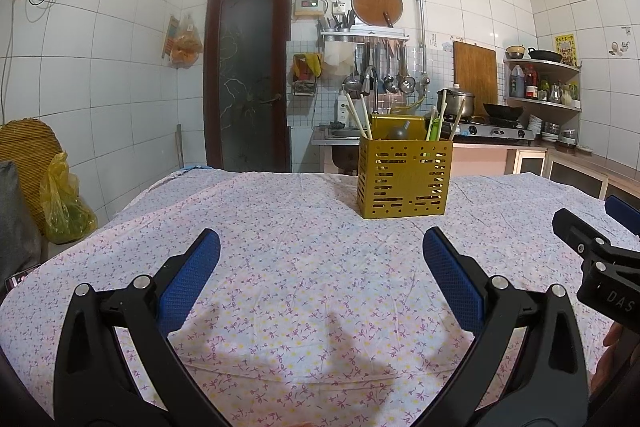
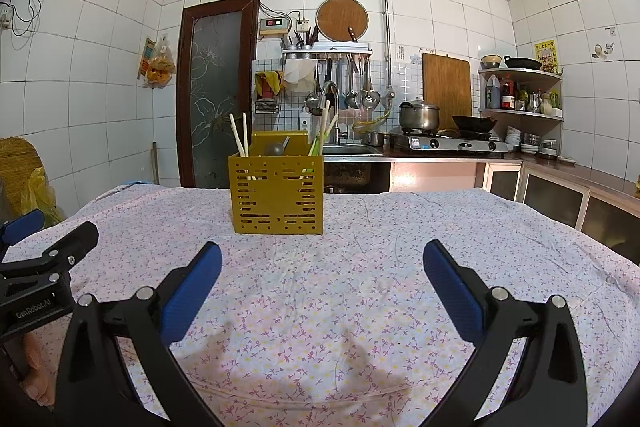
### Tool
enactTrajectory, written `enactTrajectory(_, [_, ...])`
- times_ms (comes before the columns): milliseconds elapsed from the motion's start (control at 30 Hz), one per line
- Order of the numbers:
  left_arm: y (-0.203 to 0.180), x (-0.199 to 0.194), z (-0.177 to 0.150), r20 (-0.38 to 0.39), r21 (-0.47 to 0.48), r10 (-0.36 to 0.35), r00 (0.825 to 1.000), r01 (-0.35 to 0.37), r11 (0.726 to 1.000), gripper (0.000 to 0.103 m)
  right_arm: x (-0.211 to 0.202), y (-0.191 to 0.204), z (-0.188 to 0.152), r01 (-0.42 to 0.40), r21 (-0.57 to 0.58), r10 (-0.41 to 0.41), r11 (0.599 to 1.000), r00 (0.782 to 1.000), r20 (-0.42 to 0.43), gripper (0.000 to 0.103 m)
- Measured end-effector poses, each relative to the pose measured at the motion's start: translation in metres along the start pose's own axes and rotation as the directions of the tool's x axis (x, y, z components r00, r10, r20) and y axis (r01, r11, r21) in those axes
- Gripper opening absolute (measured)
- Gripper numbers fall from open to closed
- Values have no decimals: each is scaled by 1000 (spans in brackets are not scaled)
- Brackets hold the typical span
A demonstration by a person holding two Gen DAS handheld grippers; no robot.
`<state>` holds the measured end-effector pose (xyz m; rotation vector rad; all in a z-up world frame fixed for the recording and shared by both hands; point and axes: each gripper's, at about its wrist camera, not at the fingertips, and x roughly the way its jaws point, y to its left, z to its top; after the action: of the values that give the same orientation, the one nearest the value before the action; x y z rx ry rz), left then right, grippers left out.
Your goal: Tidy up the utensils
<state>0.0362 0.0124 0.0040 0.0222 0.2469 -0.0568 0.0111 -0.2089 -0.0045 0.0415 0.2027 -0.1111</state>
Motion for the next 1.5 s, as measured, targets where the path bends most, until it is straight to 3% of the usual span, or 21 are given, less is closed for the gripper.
enactTrajectory(1500, [-4,-1,-1,6,-1,-2,1000,2,1000,98,0,1,-1,0,3,0,1000,1000,2,98])
